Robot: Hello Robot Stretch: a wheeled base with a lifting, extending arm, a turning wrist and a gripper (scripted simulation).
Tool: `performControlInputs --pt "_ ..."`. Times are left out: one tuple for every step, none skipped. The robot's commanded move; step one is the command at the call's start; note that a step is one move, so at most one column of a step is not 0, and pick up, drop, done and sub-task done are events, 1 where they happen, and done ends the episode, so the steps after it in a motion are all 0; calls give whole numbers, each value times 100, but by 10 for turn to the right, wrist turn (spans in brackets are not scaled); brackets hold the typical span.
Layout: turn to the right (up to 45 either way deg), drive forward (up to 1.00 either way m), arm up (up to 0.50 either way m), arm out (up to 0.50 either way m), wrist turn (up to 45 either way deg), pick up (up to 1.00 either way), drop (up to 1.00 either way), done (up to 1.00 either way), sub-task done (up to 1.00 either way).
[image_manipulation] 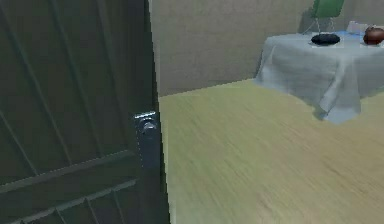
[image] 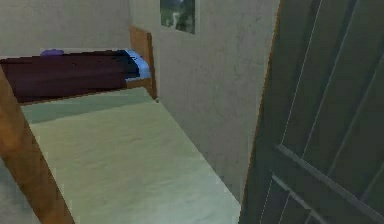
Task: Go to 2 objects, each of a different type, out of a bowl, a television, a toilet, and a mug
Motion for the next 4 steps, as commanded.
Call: performControlInputs --pt "0 65 0 0 0 0 0 0 0" --pt "-450 0 0 0 0 0 0 0 0" --pt "-60 0 0 0 0 0 0 0 0" --pt "0 55 0 0 0 0 0 0 0"
